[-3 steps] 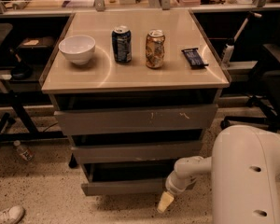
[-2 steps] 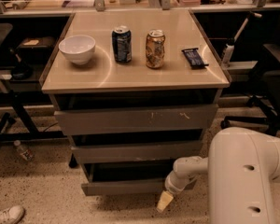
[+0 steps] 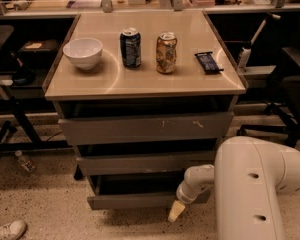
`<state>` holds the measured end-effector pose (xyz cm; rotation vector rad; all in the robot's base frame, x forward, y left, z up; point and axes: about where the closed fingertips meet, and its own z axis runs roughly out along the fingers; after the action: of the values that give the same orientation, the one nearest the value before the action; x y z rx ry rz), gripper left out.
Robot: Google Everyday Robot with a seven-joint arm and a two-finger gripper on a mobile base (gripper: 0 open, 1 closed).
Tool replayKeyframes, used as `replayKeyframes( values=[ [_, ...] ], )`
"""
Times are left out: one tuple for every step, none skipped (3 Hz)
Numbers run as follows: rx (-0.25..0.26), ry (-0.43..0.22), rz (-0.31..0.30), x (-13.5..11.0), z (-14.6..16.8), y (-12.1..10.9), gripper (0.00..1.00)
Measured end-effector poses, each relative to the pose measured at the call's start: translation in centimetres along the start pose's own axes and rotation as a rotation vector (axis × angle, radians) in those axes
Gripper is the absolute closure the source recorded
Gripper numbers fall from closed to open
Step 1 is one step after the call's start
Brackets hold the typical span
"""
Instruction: Open bottom drawer
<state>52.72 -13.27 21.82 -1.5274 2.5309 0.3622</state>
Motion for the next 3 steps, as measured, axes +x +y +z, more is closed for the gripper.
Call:
replayKeyframes(
  values=[
    [-0.008, 0.026, 0.004, 0.7, 1.6, -0.4, 0.0],
    [-0.031, 0.073, 0.027, 2.6, 3.2, -0.5, 0.0],
    [-0.056, 0.128, 0.032, 4.1, 4.0, -0.2, 0.0]
  ],
)
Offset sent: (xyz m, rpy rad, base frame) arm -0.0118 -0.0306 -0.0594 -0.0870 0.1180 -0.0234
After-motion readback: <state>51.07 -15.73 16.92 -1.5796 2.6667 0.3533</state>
